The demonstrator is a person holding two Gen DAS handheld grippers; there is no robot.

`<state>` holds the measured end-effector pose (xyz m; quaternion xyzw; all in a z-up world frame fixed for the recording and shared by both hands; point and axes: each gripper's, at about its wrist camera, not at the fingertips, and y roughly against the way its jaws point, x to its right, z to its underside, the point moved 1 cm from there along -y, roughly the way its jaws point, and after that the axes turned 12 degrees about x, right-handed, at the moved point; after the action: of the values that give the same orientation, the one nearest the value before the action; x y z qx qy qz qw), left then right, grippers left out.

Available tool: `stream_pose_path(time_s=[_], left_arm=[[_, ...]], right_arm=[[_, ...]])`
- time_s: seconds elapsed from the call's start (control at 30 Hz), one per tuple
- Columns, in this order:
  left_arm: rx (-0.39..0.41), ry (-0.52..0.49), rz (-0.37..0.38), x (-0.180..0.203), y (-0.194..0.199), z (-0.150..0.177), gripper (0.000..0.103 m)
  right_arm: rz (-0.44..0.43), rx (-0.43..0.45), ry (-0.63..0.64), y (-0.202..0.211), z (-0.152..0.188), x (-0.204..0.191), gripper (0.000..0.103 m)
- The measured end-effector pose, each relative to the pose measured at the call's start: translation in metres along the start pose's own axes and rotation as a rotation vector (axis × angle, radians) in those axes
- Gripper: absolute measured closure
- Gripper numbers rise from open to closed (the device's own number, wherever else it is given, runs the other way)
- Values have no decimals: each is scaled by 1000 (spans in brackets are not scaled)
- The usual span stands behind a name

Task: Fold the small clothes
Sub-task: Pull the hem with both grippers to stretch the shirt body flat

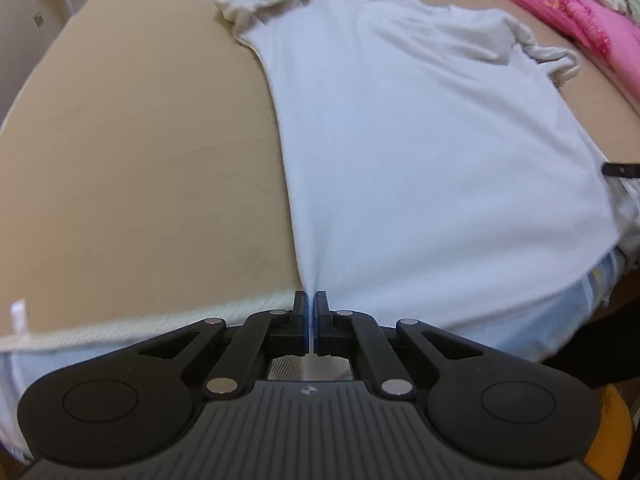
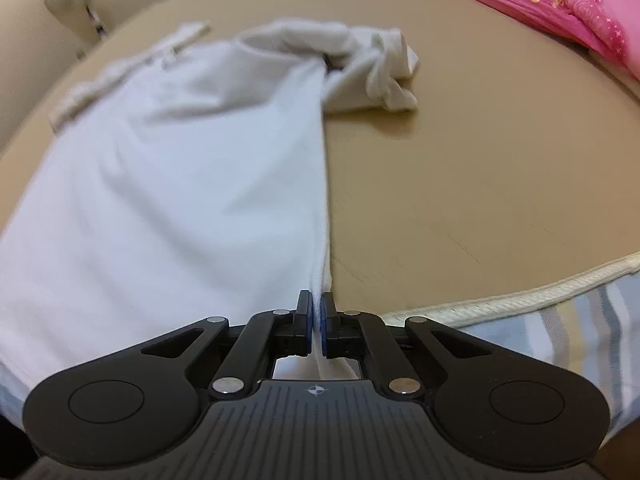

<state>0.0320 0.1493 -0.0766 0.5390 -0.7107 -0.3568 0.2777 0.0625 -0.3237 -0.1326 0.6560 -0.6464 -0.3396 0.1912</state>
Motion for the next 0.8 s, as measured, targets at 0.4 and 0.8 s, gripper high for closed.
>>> stream_pose_path(time_s=[0.4, 0.8], left_arm=[[85, 157, 55, -22, 22, -1, 67], [-70, 61, 12, 5, -26, -3, 98]], right_arm=[[84, -61, 4, 5, 3, 8, 100], [45, -104, 0, -7, 5, -1, 100]])
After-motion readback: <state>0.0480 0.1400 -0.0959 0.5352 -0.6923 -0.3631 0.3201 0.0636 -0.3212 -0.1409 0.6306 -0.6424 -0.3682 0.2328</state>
